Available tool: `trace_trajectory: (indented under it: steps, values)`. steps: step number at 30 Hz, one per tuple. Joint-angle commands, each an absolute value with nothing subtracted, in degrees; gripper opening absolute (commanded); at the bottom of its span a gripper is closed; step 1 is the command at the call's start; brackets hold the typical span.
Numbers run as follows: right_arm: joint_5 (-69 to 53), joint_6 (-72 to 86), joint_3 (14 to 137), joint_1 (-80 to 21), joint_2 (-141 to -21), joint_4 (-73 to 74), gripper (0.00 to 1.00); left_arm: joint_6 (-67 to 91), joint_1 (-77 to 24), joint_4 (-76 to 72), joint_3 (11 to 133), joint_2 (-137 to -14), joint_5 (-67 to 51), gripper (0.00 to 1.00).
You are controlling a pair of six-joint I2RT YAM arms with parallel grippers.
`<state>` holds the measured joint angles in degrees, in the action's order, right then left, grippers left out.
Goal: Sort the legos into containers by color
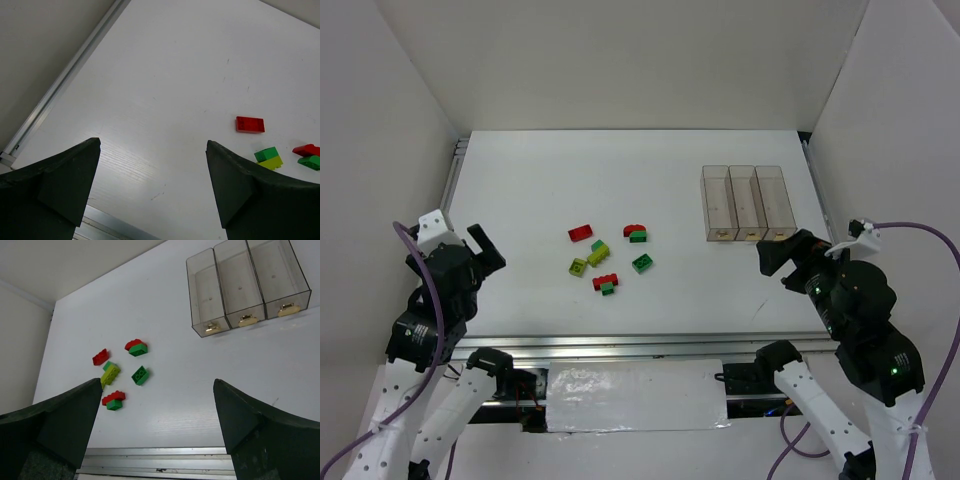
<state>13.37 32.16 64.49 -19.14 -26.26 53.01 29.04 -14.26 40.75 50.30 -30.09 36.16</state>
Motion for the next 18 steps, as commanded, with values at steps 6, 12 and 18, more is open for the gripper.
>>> trace_trajectory:
  steps: [6,12,18]
  values:
    - [13.3,32.7,65.7,-19.0,-26.4,51.9,1.00,30.7,-14.1,40.3,52.5,-30.1,38.0,0.99]
    - [-3.6,37.9,59.3,-19.2,-29.9,40.5,0.99,30.1,-14.1,39.7,52.3,-30.9,36.5,0.99]
    - [16.1,52.4,55.5,-34.0,-52.0,32.8,1.00,29.9,-14.1,39.8,52.3,-32.3,35.9,0.99]
